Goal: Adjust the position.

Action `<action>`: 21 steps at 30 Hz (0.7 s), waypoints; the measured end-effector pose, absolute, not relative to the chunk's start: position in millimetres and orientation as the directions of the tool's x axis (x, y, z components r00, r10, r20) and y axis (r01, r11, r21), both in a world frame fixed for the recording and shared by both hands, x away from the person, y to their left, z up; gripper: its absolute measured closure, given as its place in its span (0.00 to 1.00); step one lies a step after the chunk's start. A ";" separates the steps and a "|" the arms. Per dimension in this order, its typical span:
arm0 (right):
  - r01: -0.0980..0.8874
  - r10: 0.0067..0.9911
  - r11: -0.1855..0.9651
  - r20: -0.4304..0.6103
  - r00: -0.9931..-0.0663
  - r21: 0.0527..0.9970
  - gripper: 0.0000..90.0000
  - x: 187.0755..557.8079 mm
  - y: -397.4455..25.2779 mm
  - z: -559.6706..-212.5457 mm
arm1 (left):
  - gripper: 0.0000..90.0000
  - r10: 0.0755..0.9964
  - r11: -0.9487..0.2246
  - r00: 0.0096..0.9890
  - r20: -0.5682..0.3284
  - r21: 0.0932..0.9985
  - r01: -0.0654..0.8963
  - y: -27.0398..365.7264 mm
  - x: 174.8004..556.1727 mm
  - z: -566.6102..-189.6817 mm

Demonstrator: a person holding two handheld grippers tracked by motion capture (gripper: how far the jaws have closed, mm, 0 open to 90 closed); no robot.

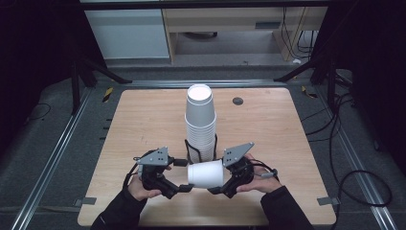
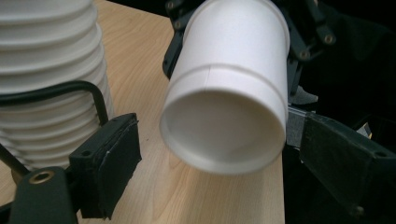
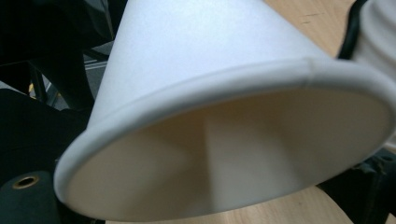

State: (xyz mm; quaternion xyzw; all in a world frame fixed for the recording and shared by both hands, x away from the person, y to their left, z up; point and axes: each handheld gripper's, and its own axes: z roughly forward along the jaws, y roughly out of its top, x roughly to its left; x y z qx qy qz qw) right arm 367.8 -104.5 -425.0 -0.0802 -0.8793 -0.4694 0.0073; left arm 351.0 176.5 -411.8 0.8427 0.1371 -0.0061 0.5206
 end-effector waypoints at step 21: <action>0.035 0.036 0.750 0.012 -0.999 0.661 0.10 377.0 -59.9 -417.8 | 0.16 0.232 -0.567 0.963 -0.138 0.785 0.249 165.6 355.2 -425.7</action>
